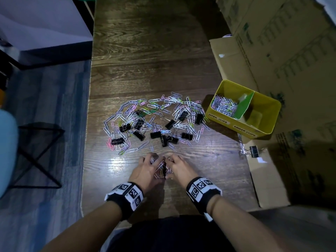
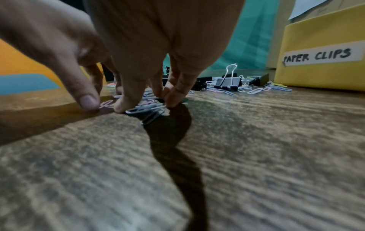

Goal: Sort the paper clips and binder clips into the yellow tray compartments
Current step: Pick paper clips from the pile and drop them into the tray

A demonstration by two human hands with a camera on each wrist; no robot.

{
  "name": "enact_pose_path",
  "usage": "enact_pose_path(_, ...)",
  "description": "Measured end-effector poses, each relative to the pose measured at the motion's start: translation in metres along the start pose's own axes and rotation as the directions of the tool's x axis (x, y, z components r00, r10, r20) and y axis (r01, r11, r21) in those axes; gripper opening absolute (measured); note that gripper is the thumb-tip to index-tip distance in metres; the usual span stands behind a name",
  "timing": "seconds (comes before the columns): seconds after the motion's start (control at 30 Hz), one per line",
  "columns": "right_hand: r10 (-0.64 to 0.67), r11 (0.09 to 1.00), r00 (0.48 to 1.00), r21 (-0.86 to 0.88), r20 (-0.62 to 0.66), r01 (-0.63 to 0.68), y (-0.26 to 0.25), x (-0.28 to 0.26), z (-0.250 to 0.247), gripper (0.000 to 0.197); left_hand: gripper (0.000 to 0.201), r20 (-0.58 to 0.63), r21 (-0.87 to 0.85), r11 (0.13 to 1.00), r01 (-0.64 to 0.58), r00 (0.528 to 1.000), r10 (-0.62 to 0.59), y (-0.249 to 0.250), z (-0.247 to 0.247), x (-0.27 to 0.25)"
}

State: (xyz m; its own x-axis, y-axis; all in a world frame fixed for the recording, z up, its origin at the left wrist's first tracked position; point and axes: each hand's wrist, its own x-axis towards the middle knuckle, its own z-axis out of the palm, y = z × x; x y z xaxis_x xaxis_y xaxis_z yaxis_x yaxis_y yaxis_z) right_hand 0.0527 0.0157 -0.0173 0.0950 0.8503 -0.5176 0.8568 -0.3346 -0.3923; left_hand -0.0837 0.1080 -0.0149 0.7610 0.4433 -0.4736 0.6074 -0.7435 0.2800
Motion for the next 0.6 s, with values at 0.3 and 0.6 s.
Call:
enact_pose_path(0.3, -0.019, 1.0, 1.0, -0.022, -0.023, 0.019, -0.007, 0.0, 0.0, 0.026, 0.054, -0.037, 0.079, 0.992, -0.101, 0.994, 0.105, 0.008, -0.004, 0.007)
enact_pose_path(0.6, -0.166, 0.949, 0.986, -0.27, 0.008, 0.162, -0.007, -0.001, -0.003, 0.026, 0.026, 0.015, -0.238, 0.969, -0.063, 0.998, 0.068, -0.005, -0.017, 0.017)
